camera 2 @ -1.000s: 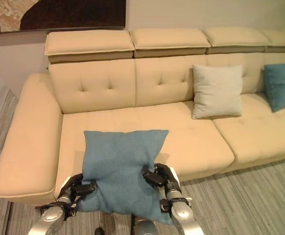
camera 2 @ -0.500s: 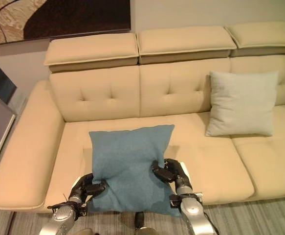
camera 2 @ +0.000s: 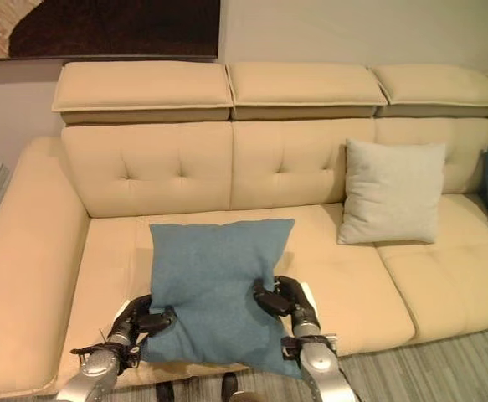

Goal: Pick up all the scattered cushions and arrange them neatly on the sofa.

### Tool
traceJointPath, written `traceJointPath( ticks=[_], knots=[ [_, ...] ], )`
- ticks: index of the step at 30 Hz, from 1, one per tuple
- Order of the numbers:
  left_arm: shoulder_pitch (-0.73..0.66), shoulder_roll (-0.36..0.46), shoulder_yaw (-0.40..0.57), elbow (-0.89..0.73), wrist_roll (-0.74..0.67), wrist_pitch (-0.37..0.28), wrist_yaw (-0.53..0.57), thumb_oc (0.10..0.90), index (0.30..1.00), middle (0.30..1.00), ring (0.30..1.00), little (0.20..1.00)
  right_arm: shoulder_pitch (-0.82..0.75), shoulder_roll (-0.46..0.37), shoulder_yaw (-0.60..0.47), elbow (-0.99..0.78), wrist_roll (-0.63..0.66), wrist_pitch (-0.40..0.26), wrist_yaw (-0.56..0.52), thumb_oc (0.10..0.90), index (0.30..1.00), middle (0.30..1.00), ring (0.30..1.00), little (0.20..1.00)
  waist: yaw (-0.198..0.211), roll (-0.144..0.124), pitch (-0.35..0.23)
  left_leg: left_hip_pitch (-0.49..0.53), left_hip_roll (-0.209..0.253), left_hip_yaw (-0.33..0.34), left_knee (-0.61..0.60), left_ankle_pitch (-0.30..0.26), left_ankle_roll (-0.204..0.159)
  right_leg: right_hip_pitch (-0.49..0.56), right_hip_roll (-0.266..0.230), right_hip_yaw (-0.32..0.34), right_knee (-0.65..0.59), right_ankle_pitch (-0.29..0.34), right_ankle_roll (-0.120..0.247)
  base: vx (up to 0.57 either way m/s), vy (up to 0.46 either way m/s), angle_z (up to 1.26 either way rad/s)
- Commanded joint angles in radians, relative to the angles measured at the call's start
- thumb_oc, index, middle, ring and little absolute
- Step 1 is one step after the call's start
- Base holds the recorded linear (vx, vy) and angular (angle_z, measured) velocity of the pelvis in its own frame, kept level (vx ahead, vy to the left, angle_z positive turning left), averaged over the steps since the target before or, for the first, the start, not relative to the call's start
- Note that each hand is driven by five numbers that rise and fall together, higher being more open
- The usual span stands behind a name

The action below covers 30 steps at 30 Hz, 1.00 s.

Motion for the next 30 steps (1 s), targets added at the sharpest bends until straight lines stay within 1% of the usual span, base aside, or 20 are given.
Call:
traceJointPath(
  ticks=[1,2,3,5,6,7,9,10,12,16,20,23,24,26,27,30],
  knots=[
    [-0.024,-0.011,0.01,-0.155,0.019,-0.113,-0.018,0.4,0.3,0.3,0.3,0.3,-0.099,0.017,-0.02,-0.151,0.01,-0.119,0.007,0.4,0.3,0.3,0.3,0.3,0.004,-0.02,-0.064,0.001,-0.001,-0.007,0.147,-0.181,0.011,-0.047,-0.081,-0.012,0.194,-0.013,0.125,-0.01,0.078,-0.25],
    [-0.025,-0.007,0.018,-0.149,0.017,-0.117,-0.015,0.4,0.3,0.3,0.3,0.3,-0.095,0.029,-0.025,-0.153,0.014,-0.124,0.011,0.4,0.3,0.3,0.3,0.3,-0.001,-0.012,-0.053,0.011,0.0,-0.013,0.134,-0.18,0.018,-0.086,-0.083,0.0,0.252,0.004,0.139,0.01,0.057,0.02],
    [-0.027,-0.008,0.022,-0.144,0.021,-0.12,-0.012,0.4,0.3,0.3,0.3,0.3,-0.091,0.033,-0.028,-0.154,0.014,-0.128,0.012,0.4,0.3,0.3,0.3,0.3,-0.005,-0.01,-0.052,0.018,-0.004,-0.019,0.127,-0.179,0.019,-0.097,-0.081,0.008,0.25,0.002,0.136,0.04,0.06,0.12],
    [-0.033,-0.011,0.025,-0.14,0.023,-0.126,-0.012,0.4,0.3,0.3,0.3,0.3,-0.083,0.032,-0.032,-0.157,0.007,-0.131,0.011,0.4,0.3,0.3,0.3,0.3,-0.014,-0.005,-0.055,0.03,-0.011,-0.036,0.107,-0.178,0.016,-0.104,-0.07,0.023,0.2,-0.012,0.124,0.08,0.004,0.04],
    [-0.037,-0.013,0.024,-0.141,0.023,-0.127,-0.009,0.4,0.3,0.3,0.3,0.3,-0.083,0.029,-0.033,-0.156,0.004,-0.131,0.007,0.4,0.3,0.3,0.3,0.3,-0.016,-0.006,-0.054,0.029,-0.016,-0.043,0.108,-0.178,0.015,-0.099,-0.066,0.026,0.165,-0.014,0.117,0.09,-0.031,0.06],
    [-0.041,-0.012,0.022,-0.143,0.024,-0.128,-0.014,0.4,0.3,0.3,0.3,0.3,-0.079,0.027,-0.036,-0.157,0.004,-0.13,0.007,0.4,0.3,0.3,0.3,0.3,-0.017,-0.013,-0.059,0.027,-0.026,-0.049,0.11,-0.181,0.012,-0.085,-0.067,0.031,0.103,-0.02,0.111,0.08,-0.045,0.09],
    [-0.044,-0.015,0.024,-0.143,0.03,-0.132,-0.011,0.4,0.3,0.3,0.3,0.3,-0.075,0.021,-0.04,-0.156,0.0,-0.136,0.004,0.4,0.3,0.3,0.3,0.3,-0.015,-0.017,-0.068,0.028,-0.029,-0.057,0.108,-0.183,0.007,-0.054,-0.066,0.027,0.048,-0.02,0.104,0.09,-0.098,0.34],
    [-0.05,-0.018,0.024,-0.143,0.035,-0.134,-0.003,0.4,0.3,0.3,0.3,0.3,-0.08,0.016,-0.042,-0.146,-0.005,-0.131,-0.001,0.4,0.3,0.3,0.3,0.3,-0.016,-0.016,-0.075,0.029,-0.024,-0.064,0.092,-0.176,-0.003,-0.041,-0.056,0.025,0.027,-0.008,0.102,0.16,-0.188,0.56],
    [-0.052,-0.017,0.027,-0.171,0.042,-0.135,0.003,0.4,0.3,0.3,0.3,0.3,-0.078,-0.005,-0.051,-0.138,-0.013,-0.123,-0.01,0.4,0.3,0.3,0.3,0.3,-0.02,-0.001,-0.104,0.056,-0.011,-0.07,0.047,-0.162,-0.023,0.007,-0.038,-0.001,-0.051,-0.009,0.088,0.27,-0.231,0.41],
    [-0.079,-0.02,0.028,-0.192,0.041,-0.14,0.016,0.4,0.3,0.3,0.3,0.3,-0.091,-0.024,-0.06,-0.137,-0.037,-0.12,-0.031,0.4,0.3,0.3,0.3,0.3,-0.025,0.008,-0.101,0.063,-0.002,-0.076,0.03,-0.156,-0.035,0.023,-0.028,-0.012,-0.085,-0.009,0.082,0.09,-0.088,0.16],
    [-0.167,-0.018,0.01,-0.225,0.05,-0.158,0.059,0.4,0.3,0.3,0.3,0.3,-0.162,-0.042,-0.061,-0.15,-0.078,-0.14,-0.098,0.4,0.3,0.3,0.3,0.3,-0.036,0.028,-0.079,0.035,0.01,-0.079,0.022,-0.147,-0.046,0.001,-0.017,-0.022,-0.105,-0.012,0.074,-0.01,-0.069,0.02],
    [-0.267,-0.019,-0.02,-0.22,0.053,-0.178,0.1,0.4,0.3,0.3,0.3,0.3,-0.276,-0.063,-0.033,-0.133,-0.122,-0.147,-0.167,0.4,0.3,0.3,0.3,0.3,-0.039,0.039,-0.043,-0.027,0.012,-0.085,0.035,-0.139,-0.048,-0.059,-0.016,-0.02,-0.095,-0.009,0.07,-0.19,-0.029,-0.03],
    [-0.442,-0.016,-0.067,-0.182,0.057,-0.202,0.163,0.4,0.3,0.3,0.3,0.3,-0.462,-0.075,0.0,-0.089,-0.147,-0.153,-0.255,0.4,0.3,0.3,0.3,0.3,-0.036,0.048,0.004,-0.135,0.017,-0.096,0.075,-0.128,-0.051,-0.164,-0.022,-0.016,-0.06,-0.002,0.063,-0.29,-0.023,0.0],
    [-0.448,-0.017,-0.066,-0.178,0.057,-0.203,0.164,0.4,0.3,0.3,0.3,0.3,-0.468,-0.075,0.0,-0.085,-0.147,-0.154,-0.256,0.4,0.3,0.3,0.3,0.3,-0.037,0.049,0.003,-0.144,0.017,-0.097,0.079,-0.129,-0.05,-0.172,-0.022,-0.017,-0.056,-0.003,0.063,-0.2,-0.016,0.03],
    [-0.602,0.006,-0.094,-0.122,0.061,-0.224,0.21,0.4,0.3,0.3,0.3,0.3,-0.631,-0.106,0.033,-0.007,-0.17,-0.151,-0.326,0.4,0.3,0.3,0.3,0.3,-0.028,0.053,0.028,-0.231,0.017,-0.107,0.118,-0.122,-0.053,-0.251,-0.027,-0.018,-0.017,0.002,0.057,-0.22,-0.025,0.08],
    [-0.795,0.036,-0.118,-0.042,0.053,-0.247,0.26,0.4,0.3,0.3,0.3,0.3,-0.853,-0.172,0.064,0.113,-0.19,-0.139,-0.395,0.4,0.3,0.3,0.3,0.3,-0.02,0.057,0.024,-0.326,0.012,-0.125,0.145,-0.108,-0.058,-0.335,-0.037,-0.03,0.02,0.005,0.052,-0.15,-0.037,0.13]
  ],
)
